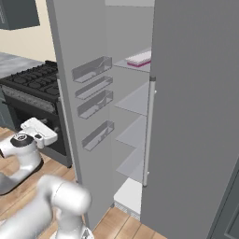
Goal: The ice cube tray has been filled with water. Take the tray and place it in the freezer to make ice. Close the freezer door after placing the tray.
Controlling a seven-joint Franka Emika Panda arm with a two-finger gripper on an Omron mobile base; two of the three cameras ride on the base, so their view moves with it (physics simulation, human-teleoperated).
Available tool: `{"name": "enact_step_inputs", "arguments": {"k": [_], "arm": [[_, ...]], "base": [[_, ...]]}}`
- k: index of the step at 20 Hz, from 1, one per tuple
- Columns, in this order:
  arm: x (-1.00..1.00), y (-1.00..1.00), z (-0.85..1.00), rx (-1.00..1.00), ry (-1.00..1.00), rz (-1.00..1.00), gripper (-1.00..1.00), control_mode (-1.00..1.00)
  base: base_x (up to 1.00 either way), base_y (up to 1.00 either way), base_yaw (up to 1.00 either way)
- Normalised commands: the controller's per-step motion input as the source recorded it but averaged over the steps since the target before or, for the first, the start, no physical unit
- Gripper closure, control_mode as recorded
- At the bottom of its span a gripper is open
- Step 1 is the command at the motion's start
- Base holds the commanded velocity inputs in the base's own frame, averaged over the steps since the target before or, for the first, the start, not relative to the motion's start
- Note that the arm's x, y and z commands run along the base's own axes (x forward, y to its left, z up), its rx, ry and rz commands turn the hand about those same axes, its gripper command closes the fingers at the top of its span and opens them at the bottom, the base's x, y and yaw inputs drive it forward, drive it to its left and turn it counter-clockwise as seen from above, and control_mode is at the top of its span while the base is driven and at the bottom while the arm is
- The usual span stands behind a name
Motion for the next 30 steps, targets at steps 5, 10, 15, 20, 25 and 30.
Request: {"name": "enact_step_inputs", "arguments": {"k": [5, 10, 15, 20, 25, 30], "arm": [[0.63, 0.20, -0.11, -0.03, 0.00, -0.08, -1.00, -1.00], [0.33, -0.26, -0.20, 0.00, 0.00, -0.03, -1.00, -1.00], [0.31, -0.46, -0.23, 0.02, 0.00, -0.01, -1.00, -1.00], [0.18, -0.61, -0.22, 0.05, 0.00, -0.01, -1.00, -1.00], [-0.05, -0.93, -0.08, 0.12, 0.00, -0.01, -1.00, -1.00], [-0.47, -1.00, -0.05, 0.18, -0.10, -0.01, -1.00, -1.00]], "base": [[0.00, 0.00, 0.00], [0.00, 0.00, 0.00], [0.00, 0.00, 0.00], [0.00, 0.00, 0.00], [0.00, 0.00, 0.00], [0.00, 0.00, 0.00]]}}
